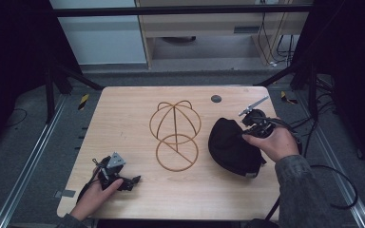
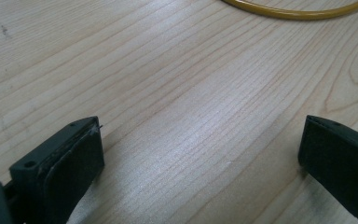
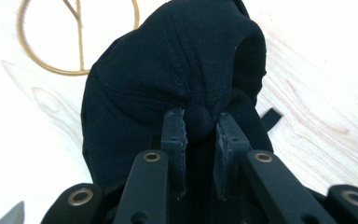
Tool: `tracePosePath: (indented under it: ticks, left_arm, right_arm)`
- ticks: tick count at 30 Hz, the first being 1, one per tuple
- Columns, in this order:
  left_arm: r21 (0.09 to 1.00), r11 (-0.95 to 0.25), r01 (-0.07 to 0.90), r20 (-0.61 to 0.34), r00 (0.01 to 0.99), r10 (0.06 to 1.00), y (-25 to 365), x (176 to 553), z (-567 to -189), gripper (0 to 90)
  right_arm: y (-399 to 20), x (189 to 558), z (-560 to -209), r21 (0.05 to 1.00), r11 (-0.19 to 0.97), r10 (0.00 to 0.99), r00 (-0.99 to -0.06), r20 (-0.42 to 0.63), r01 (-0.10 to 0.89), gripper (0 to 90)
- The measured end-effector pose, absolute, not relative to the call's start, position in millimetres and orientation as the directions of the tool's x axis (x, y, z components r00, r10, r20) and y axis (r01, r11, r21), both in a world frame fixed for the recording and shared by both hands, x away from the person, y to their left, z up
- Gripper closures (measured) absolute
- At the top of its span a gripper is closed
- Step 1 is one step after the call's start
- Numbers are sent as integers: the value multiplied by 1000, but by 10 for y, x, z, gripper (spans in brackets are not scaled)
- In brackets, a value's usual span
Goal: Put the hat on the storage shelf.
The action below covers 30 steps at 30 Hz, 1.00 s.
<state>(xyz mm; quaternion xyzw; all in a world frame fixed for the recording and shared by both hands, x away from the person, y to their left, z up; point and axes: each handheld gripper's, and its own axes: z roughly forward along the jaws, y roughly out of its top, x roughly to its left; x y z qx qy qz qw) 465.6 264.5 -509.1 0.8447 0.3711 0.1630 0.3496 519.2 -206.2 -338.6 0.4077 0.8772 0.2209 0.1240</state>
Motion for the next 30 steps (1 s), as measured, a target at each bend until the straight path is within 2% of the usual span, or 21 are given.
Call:
tracePosePath:
  ticks: [9,30]
  left_arm:
    - [711,-483,511,18,673,740,2646,4658,-5090,0]
    - [710,-483,513,19,672,740,2646,4655,-5088,0]
  right_arm:
    - [-2053,5002,-3045,555,569,756,-652,-62,607,768]
    - [-2031,4787,-2555,646,547,738,-671,-72,533,768]
